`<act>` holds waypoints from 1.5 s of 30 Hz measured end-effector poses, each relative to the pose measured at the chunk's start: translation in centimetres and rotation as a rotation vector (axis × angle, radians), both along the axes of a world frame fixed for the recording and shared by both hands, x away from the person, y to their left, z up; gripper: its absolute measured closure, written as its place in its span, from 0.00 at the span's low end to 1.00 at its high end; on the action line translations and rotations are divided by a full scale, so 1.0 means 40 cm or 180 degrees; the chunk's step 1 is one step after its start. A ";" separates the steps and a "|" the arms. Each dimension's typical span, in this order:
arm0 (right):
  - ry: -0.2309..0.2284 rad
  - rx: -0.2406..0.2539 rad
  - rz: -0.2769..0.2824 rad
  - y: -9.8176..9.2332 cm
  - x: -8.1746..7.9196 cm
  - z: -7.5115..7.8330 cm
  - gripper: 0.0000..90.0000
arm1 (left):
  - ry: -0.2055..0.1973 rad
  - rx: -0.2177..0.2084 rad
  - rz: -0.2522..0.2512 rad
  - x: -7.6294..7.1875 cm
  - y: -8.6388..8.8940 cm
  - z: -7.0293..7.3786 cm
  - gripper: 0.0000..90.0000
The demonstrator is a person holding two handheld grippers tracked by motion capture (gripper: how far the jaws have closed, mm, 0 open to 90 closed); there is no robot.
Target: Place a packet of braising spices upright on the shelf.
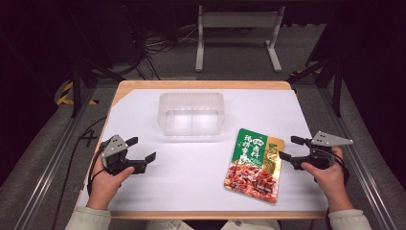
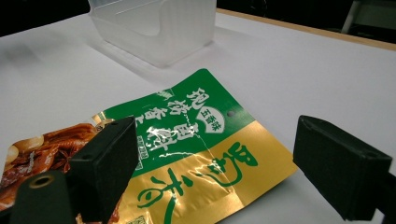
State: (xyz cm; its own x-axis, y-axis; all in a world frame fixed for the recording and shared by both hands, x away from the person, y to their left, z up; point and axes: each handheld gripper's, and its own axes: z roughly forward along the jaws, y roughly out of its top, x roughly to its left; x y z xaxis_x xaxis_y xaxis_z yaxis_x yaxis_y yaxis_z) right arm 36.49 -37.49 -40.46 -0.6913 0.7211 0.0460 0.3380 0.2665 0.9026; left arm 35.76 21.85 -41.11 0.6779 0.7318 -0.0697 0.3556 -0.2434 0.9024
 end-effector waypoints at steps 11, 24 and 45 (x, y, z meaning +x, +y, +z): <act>-0.0137 0.0028 0.0036 0.013 0.008 0.035 0.13 | -0.0052 -0.0039 -0.0010 -0.008 -0.001 0.007 0.11; -0.0137 0.0056 -0.0033 0.019 0.040 0.055 0.04 | -0.0061 -0.0043 -0.0056 -0.015 -0.009 0.017 0.11; 0.0039 0.0029 0.0088 0.013 0.116 0.027 0.12 | -0.0068 -0.0037 -0.0093 -0.021 -0.016 0.019 0.10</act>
State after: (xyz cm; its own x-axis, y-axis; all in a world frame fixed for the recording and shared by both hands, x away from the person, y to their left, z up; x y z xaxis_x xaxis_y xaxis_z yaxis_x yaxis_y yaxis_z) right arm 41.14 -36.99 -39.39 -0.7103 0.7012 0.0611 0.3418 0.2677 0.9008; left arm 34.90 21.23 -40.34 0.7005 0.7108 -0.0634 0.3290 -0.2429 0.9125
